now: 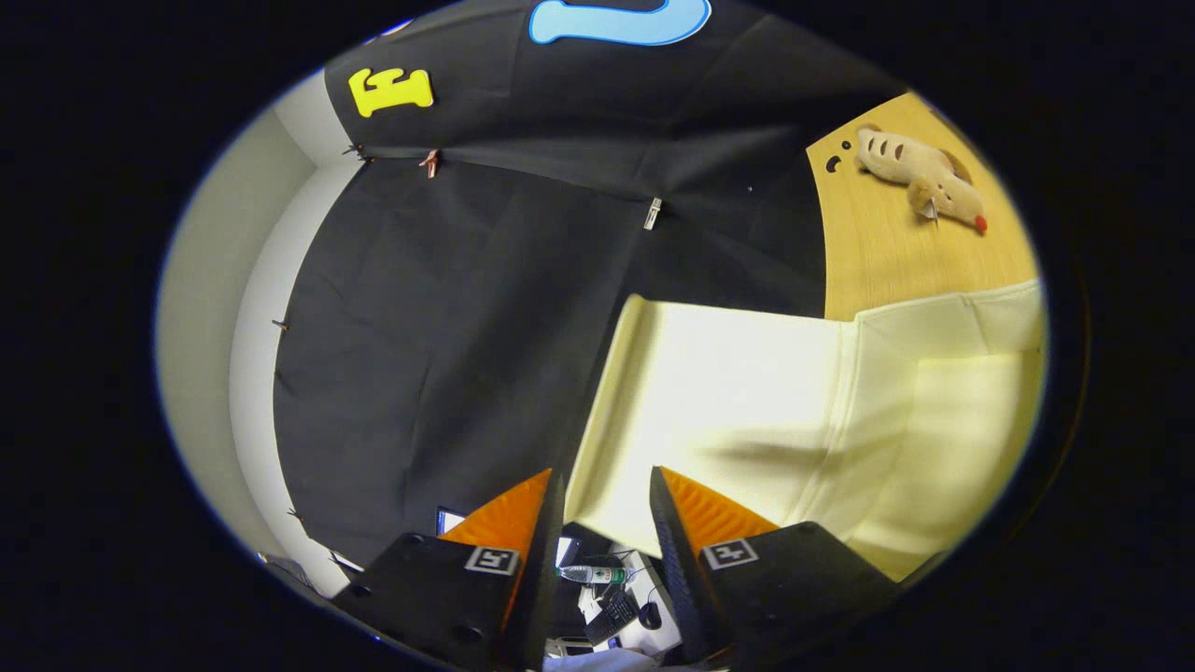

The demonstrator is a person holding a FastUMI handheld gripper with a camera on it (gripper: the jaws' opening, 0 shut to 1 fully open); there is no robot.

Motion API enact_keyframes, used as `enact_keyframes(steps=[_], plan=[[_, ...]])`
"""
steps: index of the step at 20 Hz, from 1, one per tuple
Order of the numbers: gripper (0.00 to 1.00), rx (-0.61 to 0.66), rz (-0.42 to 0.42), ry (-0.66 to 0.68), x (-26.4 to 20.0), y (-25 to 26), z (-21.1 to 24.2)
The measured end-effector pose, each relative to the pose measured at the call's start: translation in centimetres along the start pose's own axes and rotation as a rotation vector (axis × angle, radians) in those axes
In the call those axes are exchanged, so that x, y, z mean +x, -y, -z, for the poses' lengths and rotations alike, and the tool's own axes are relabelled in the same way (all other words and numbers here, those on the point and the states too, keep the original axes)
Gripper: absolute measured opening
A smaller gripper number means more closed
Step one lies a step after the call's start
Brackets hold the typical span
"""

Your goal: Open the storage box then place both shoes into the box .Put the left shoe in first, then the right shoe, with the right side of both shoes facing outward in a uniform manner.

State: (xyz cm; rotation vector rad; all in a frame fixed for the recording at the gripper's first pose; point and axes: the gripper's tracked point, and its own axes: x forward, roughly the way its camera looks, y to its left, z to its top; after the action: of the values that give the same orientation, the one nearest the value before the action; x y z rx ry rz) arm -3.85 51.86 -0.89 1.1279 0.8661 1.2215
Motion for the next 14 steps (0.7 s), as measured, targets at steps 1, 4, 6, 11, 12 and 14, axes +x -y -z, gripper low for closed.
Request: enact_keyframes(steps=[1,4,6,11,12,14], plan=[[0.63,-0.008,0.008,-0.005,-0.1,0.1,0.1],[0.88,-0.061,0.036,-0.007,-1.1,1.0,0.3],[0.88,-0.107,0.052,-0.011,-2.5,1.5,0.5],[0.97,-0.231,0.14,0.039,-7.6,3.6,0.1],[0.97,-0.25,0.162,0.054,-9.0,3.9,0.0],[0.97,-0.279,0.196,0.079,-11.7,4.2,-0.3]])
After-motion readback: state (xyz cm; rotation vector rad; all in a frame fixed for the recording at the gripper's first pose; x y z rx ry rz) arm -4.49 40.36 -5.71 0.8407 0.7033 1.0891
